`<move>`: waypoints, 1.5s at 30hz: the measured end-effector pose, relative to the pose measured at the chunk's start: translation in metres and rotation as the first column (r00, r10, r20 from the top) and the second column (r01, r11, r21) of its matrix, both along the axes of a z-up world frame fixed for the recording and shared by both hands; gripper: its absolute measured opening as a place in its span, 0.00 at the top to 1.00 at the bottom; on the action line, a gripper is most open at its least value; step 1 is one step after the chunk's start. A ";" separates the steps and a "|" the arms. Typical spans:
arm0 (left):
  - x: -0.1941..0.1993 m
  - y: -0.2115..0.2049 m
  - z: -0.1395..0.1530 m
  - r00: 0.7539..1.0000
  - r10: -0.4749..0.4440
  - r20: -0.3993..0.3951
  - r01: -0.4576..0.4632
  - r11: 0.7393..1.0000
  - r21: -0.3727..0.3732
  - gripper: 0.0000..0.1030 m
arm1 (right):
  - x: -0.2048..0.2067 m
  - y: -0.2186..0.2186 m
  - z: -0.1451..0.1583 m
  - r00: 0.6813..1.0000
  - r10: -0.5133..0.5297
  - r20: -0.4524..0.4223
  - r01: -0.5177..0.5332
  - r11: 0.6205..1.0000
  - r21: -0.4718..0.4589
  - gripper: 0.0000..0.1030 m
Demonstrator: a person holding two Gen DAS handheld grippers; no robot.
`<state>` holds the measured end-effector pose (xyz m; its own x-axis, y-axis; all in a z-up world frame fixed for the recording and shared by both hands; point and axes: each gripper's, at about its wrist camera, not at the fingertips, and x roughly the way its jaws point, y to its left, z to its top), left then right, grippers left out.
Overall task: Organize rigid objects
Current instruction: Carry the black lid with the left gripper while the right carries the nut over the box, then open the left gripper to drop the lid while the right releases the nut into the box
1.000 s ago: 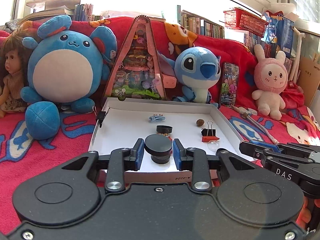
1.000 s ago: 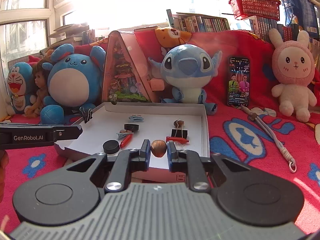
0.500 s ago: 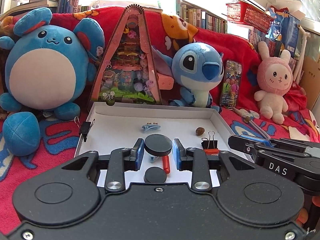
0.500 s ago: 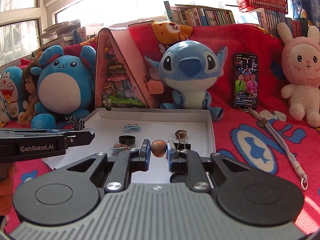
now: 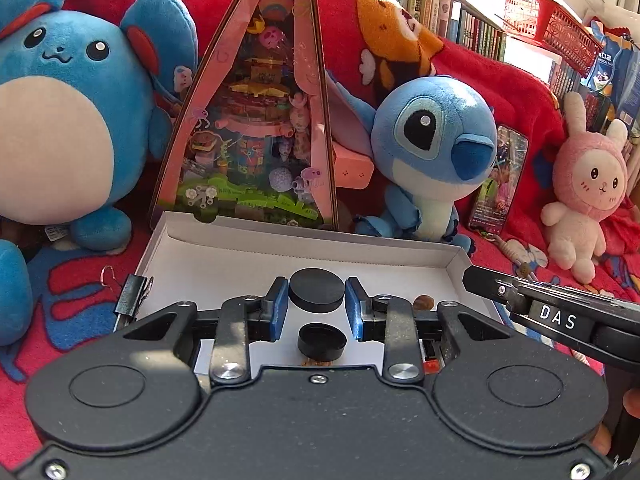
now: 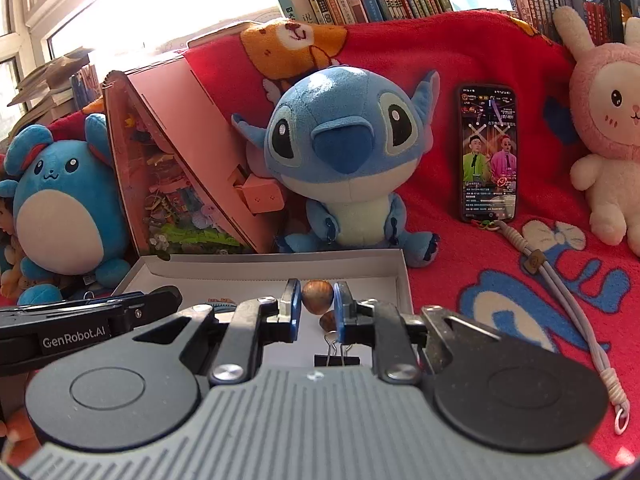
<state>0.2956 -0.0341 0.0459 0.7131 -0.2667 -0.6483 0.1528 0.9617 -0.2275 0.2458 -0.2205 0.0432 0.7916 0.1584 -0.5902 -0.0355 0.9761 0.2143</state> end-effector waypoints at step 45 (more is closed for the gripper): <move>0.021 -0.020 -0.041 0.997 -0.015 -0.074 0.021 0.997 0.075 0.71 | 0.035 0.010 -0.044 0.986 0.024 -0.163 -0.025 1.000 -0.008 0.79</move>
